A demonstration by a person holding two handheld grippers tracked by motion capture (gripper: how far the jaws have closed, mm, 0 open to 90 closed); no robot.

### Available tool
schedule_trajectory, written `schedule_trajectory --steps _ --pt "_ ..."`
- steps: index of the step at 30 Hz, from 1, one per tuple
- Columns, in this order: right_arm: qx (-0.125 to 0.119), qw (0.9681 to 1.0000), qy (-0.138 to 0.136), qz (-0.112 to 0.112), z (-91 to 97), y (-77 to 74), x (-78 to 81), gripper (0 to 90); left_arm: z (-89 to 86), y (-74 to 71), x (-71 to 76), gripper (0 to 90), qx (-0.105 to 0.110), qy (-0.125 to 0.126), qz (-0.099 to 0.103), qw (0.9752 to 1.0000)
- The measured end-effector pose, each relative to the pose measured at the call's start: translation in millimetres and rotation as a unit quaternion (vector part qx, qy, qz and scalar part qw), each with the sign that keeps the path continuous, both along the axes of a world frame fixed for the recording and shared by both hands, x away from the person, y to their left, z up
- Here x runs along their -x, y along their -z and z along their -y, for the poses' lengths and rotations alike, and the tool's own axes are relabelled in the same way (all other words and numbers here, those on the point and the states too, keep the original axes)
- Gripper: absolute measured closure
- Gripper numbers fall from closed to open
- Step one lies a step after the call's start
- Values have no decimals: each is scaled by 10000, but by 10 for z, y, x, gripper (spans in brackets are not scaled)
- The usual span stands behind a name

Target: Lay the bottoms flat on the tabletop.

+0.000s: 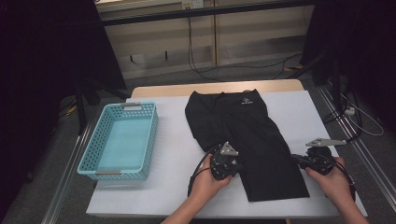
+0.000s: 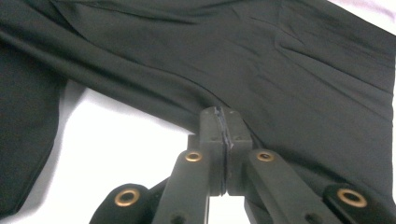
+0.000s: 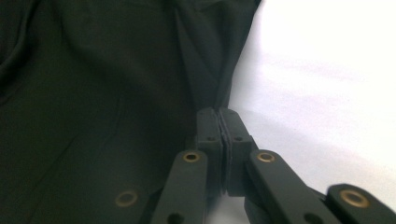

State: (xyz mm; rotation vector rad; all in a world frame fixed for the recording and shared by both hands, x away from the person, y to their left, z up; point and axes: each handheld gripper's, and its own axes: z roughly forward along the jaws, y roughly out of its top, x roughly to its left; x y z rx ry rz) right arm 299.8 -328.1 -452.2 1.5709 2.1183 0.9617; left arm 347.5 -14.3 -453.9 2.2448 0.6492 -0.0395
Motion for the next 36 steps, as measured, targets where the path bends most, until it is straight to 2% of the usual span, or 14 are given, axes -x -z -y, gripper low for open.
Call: schedule_trajectory --steps 4,8,10,15,18,19,20,21,23,25,27,30,34,36 --pt "-81 10000 -7 -24 14 -16 20 900 -53 -30 2 900 65 63 -245 9997" --pt "-50 9999 -106 -56 28 -40 82 900 -146 -112 33 900 151 86 -321 9993" --pt "-34 9999 -134 -77 33 -51 119 900 -157 -121 55 900 128 147 -398 9990" --pt "-25 9998 -145 -93 47 -41 178 897 -161 -64 75 900 30 222 -407 9989" --pt "86 9998 -156 7 20 -49 139 838 -175 -68 72 895 20 222 -334 9992" --pt "114 9998 -158 31 6 -56 114 794 -182 -79 70 899 30 226 -281 9993" --pt "142 9998 -116 81 -5 -63 80 746 -188 -88 66 872 55 216 -152 9996" --pt "174 9997 -90 141 -13 -73 41 724 -193 -96 59 786 57 169 -14 9998" --pt "225 9994 30 276 -19 -88 -61 628 -214 -104 41 717 102 149 -1 9998" --pt "199 9991 100 371 -27 -104 -183 597 -237 -102 22 599 73 82 121 9999" --pt "148 9984 156 521 -53 -119 -315 526 -263 -103 -1 505 49 60 157 9998" --pt "172 9979 239 570 -107 -128 -539 505 -315 -117 -49 369 11 18 337 9994" --pt "324 9973 255 611 -177 -94 -848 508 -403 -144 -96 298 -27 1 384 9993" --pt "343 9981 296 416 -201 -55 -997 527 -458 -150 -113 285 -65 -31 436 9990"
